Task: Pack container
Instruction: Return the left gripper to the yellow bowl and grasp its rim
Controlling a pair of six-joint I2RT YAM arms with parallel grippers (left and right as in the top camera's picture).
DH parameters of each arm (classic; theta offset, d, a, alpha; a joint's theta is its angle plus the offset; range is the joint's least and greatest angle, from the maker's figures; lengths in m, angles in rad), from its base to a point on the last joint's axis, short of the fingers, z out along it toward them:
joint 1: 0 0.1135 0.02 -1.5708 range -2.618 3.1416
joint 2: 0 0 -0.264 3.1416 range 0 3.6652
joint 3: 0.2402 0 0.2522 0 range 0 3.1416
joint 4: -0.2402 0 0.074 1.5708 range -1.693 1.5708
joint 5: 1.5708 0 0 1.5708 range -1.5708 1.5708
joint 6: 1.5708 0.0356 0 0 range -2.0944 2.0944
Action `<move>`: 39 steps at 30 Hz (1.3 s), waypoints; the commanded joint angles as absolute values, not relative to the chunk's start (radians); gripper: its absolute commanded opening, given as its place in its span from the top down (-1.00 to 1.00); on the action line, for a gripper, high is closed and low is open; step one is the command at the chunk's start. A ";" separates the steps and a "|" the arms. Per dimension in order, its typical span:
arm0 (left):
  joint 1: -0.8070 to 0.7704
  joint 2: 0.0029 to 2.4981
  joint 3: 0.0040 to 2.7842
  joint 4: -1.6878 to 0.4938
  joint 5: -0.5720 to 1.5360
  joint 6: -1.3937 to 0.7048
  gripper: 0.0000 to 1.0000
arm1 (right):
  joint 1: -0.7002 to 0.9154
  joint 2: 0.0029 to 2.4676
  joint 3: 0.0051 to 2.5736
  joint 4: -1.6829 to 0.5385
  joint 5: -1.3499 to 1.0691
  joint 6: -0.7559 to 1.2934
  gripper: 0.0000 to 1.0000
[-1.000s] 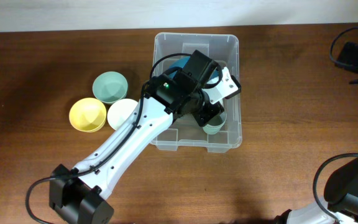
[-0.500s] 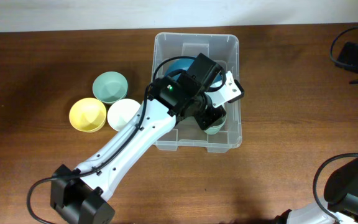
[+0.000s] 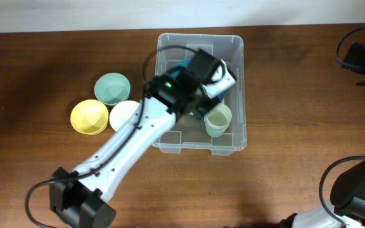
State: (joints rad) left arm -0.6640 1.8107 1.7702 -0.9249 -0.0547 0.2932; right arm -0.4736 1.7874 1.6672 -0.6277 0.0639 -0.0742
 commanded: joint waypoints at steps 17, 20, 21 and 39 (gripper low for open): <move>0.082 1.818 1.879 -1.135 -0.141 -0.052 -0.41 | -0.478 1.791 1.672 -0.626 0.076 -0.063 -0.98; 0.175 1.818 1.868 -1.158 -0.097 -0.052 -0.41 | -0.478 1.791 1.672 -0.626 0.076 -0.063 -0.98; 0.206 1.818 1.859 -1.158 -0.063 -0.052 -0.41 | -0.478 1.791 1.672 -0.626 0.076 -0.063 -0.98; 0.368 1.822 1.289 -0.803 0.266 -0.016 -0.37 | -0.478 1.791 1.672 -0.625 0.076 -0.063 -0.98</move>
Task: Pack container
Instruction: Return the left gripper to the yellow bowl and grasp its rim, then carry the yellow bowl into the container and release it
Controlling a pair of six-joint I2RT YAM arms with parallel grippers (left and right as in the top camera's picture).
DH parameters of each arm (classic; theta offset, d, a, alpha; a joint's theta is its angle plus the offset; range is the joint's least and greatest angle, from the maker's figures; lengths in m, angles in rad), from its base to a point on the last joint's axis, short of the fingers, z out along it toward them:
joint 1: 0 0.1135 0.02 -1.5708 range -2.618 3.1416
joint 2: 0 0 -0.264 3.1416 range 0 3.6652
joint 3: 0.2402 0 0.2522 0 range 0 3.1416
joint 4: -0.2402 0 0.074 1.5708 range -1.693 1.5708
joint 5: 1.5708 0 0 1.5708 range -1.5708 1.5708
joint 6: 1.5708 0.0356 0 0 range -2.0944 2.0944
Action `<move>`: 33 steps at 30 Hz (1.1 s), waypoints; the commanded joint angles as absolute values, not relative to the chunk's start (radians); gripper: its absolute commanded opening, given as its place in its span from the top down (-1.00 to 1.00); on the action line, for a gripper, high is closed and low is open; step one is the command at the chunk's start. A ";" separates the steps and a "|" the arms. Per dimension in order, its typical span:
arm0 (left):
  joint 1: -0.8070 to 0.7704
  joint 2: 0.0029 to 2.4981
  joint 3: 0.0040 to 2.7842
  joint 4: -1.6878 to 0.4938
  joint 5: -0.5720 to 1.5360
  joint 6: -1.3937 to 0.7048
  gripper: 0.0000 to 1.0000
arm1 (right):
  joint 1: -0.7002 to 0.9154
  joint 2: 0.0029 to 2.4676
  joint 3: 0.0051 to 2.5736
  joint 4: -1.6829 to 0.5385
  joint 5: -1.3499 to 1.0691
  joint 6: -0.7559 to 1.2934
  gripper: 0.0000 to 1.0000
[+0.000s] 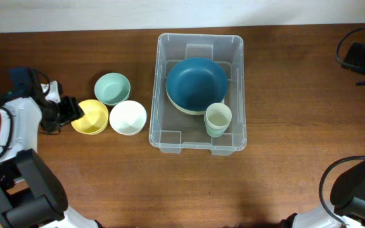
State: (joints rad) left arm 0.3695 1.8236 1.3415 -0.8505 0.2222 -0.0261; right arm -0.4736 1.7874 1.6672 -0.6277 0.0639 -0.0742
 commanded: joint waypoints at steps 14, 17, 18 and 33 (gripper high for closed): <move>0.367 1.889 1.224 -0.672 0.202 -0.101 -0.02 | -0.478 1.791 1.672 -0.626 0.076 -0.063 -0.98; 0.367 1.938 1.224 -0.653 0.201 -0.113 0.05 | -0.478 1.791 1.672 -0.626 0.076 -0.063 -0.98; 0.368 1.951 1.224 -0.649 0.201 -0.117 0.12 | -0.478 1.791 1.672 -0.626 0.076 -0.063 -0.98; 0.406 1.857 1.328 -0.744 0.202 -0.135 0.98 | -0.478 1.791 1.672 -0.625 0.076 -0.063 -0.98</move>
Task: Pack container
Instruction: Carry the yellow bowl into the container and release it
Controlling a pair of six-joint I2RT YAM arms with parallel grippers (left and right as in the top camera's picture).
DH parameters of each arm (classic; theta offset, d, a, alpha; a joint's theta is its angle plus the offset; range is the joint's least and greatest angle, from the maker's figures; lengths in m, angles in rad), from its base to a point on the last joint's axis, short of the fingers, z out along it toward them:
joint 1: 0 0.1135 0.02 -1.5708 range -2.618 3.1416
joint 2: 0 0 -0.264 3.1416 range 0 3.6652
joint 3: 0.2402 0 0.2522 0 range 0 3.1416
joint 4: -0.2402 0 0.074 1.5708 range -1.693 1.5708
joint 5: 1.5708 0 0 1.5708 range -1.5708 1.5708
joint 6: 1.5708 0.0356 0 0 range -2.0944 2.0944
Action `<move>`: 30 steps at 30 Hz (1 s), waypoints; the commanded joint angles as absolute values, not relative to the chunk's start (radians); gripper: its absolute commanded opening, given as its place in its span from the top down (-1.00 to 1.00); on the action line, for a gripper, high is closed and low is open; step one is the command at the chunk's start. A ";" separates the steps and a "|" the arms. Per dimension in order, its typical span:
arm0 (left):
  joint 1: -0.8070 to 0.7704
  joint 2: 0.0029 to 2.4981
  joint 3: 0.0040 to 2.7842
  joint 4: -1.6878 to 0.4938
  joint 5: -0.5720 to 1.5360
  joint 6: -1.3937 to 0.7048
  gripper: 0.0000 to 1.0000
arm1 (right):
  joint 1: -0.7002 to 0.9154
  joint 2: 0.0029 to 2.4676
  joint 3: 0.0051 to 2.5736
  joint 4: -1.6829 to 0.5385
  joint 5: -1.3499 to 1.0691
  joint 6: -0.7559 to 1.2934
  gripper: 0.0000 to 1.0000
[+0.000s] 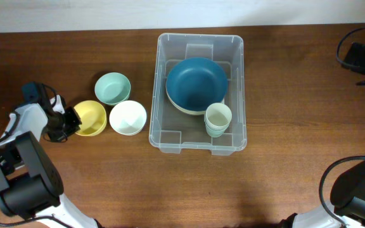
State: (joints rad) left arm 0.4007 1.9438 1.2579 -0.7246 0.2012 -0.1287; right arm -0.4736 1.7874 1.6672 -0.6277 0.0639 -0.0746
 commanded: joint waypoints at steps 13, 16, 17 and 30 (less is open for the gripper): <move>0.036 1.546 1.441 -0.732 0.206 -0.052 0.99 | -0.478 1.791 1.672 -0.626 0.076 -0.063 -0.98; -0.133 1.549 1.441 -0.719 0.198 -0.051 0.99 | -0.478 1.791 1.672 -0.626 0.076 -0.063 -0.98; -0.169 1.552 1.441 -0.722 0.188 -0.052 0.99 | -0.478 1.791 1.672 -0.626 0.076 -0.063 -0.98; -0.444 1.656 1.441 -0.844 0.078 -0.052 0.99 | -0.478 1.791 1.672 -0.626 0.076 -0.063 -0.98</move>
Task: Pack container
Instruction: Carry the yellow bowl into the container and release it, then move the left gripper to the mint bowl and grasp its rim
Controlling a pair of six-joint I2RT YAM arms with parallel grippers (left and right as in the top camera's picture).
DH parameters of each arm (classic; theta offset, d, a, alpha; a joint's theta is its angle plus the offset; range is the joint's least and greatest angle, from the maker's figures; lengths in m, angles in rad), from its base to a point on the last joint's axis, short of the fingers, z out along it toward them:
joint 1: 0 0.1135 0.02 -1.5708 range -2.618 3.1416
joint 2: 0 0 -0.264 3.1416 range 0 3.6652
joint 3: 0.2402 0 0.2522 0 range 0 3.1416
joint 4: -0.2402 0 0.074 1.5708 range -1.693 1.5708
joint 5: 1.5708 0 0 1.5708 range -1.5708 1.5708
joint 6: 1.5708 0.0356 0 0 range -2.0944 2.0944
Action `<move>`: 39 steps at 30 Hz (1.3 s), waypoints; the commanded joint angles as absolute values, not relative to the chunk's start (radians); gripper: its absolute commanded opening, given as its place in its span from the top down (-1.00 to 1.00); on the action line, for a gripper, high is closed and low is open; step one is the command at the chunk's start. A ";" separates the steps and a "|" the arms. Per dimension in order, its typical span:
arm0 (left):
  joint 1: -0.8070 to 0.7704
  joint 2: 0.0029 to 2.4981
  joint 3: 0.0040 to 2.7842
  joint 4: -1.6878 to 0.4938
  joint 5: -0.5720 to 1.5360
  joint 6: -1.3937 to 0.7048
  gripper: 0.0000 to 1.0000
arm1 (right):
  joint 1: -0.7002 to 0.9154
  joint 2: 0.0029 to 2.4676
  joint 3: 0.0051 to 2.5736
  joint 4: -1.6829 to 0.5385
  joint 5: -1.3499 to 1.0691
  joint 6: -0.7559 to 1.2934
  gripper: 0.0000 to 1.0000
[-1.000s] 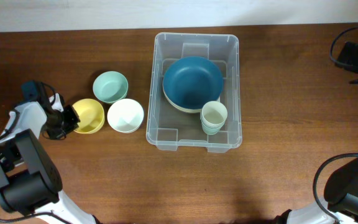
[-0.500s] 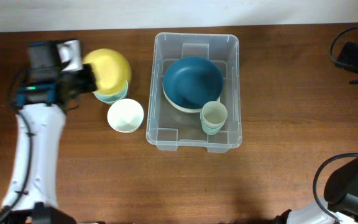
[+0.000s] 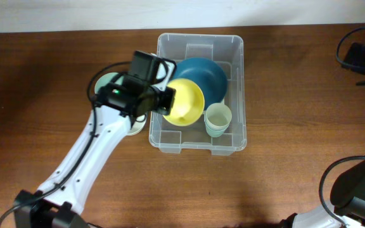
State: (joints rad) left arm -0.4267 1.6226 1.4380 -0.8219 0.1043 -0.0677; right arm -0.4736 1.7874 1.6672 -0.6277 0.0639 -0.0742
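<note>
The clear plastic container (image 3: 198, 144) stands at the table's middle. Inside it a dark blue bowl (image 3: 208, 69) rests on a cream bowl, and stacked pale green cups (image 3: 218, 119) sit in the front right corner. My left gripper (image 3: 168, 99) is shut on the rim of a yellow bowl (image 3: 187, 103). It holds the bowl tilted over the container's left half, against the blue bowl's front edge. The right gripper is out of view.
A pale green bowl (image 3: 104, 80) and a white bowl (image 3: 135, 128) sit left of the container, both mostly hidden under my left arm. Part of the right arm (image 3: 363, 60) shows at the table's far right edge.
My left gripper was at the yellow bowl's left rim on the table. It now holds that bowl tilted over the container. The spot beside the white bowl is vacated.
First my left arm reached into the container over the blue bowl. Then the blue bowl lay in the container and the gripper was far left beside the yellow bowl. It stayed at that bowl's rim, and now the yellow bowl hangs over the container.
</note>
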 commanded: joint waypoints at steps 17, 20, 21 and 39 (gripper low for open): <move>-0.455 1.711 1.451 -0.907 0.081 -0.052 -0.40 | -0.478 1.791 1.672 -0.626 0.076 -0.063 -0.97; -0.443 1.710 1.494 -0.904 0.060 -0.052 -0.40 | -0.478 1.791 1.672 -0.626 0.076 -0.063 -0.98; -0.427 1.709 1.544 -0.911 0.001 -0.052 -0.40 | -0.478 1.791 1.672 -0.626 0.076 -0.063 -0.98; -0.020 1.823 1.686 -0.929 -0.073 -0.123 -0.50 | -0.478 1.791 1.672 -0.626 0.076 -0.063 -0.98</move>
